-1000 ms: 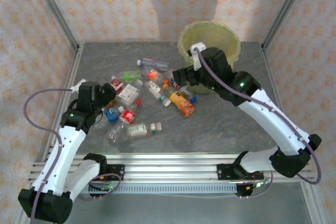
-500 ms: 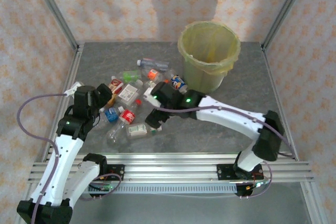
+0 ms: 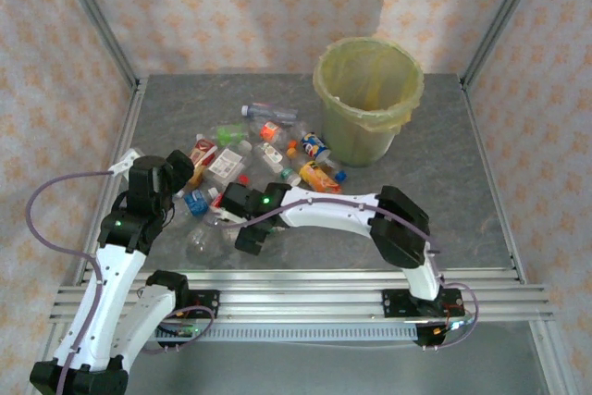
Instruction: Put the plastic bottles in the bin
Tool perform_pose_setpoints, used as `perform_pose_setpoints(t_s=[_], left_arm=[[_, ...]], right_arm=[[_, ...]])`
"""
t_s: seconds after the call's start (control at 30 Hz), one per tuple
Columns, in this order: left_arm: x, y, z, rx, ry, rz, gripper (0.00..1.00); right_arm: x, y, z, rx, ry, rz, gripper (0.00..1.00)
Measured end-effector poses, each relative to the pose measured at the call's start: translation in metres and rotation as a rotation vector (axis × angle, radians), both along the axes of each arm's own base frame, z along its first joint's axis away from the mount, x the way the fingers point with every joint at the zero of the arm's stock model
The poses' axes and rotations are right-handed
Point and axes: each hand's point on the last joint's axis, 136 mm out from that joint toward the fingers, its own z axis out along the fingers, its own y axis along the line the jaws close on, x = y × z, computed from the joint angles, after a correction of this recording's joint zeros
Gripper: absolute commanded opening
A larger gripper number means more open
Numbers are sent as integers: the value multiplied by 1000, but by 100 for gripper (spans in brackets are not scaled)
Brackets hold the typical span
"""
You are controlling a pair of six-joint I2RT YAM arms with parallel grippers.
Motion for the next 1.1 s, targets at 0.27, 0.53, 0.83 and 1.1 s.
perform_pose_setpoints(t_s=[0.27, 0.53, 0.83, 1.1], left_arm=[[0, 1, 0, 1, 0, 3, 100], [0, 0, 0, 1, 0, 2, 100], [1, 0, -1, 2, 5, 2, 100], [1, 0, -3, 3, 14, 2, 100]], right_arm=[[7, 13, -17, -34, -13, 38, 100], [11, 17, -37, -80, -15, 61, 97], [17, 14, -56, -114, 4, 61, 86], [14, 13, -57, -113, 27, 61, 68]])
